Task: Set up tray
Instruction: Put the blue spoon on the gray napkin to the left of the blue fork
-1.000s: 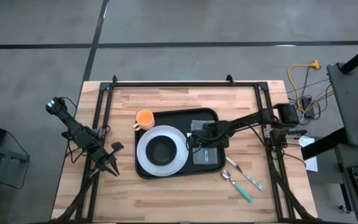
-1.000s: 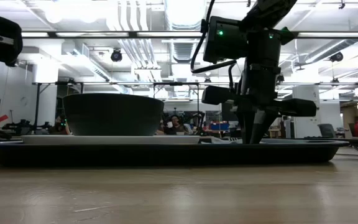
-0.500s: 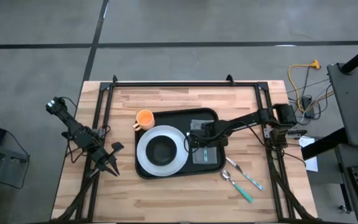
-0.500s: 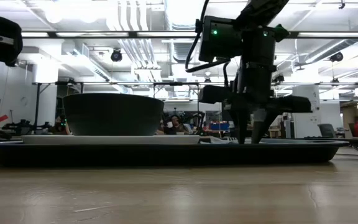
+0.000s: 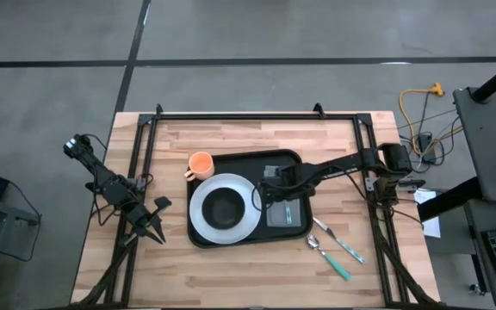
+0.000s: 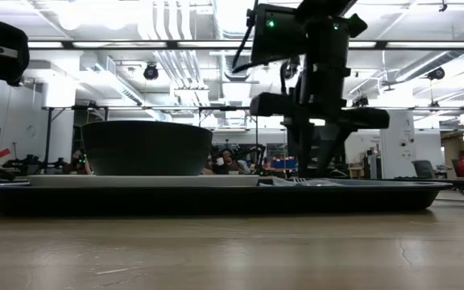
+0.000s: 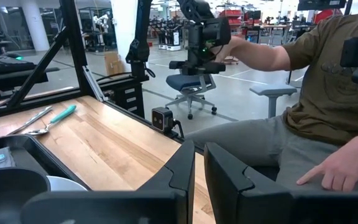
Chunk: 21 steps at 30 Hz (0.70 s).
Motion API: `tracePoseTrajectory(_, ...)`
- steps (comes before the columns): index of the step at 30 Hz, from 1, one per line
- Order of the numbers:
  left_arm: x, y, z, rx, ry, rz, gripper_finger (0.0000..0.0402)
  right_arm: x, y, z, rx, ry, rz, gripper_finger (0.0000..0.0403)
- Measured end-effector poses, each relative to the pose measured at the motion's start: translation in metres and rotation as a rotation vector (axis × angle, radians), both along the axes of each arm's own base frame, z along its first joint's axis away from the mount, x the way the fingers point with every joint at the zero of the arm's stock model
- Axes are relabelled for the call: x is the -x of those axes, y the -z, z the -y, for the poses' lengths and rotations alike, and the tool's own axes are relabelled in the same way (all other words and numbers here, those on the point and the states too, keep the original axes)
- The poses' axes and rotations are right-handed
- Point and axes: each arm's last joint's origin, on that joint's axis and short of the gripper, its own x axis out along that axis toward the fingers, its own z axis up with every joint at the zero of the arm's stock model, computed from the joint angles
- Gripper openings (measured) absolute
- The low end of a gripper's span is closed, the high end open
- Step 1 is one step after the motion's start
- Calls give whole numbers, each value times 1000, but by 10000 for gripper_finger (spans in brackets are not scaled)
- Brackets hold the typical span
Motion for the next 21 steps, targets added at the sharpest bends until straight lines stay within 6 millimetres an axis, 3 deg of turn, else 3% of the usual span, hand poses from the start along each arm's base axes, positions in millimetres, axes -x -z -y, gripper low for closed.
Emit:
tracePoseTrajectory(10,0,0,0,0,1,0,18,-5,-12,-4,14,-143,-1,111)
tracePoseTrajectory(21,0,0,0,0,0,0,18,-15,-34,-42,-34,-494,68,106)
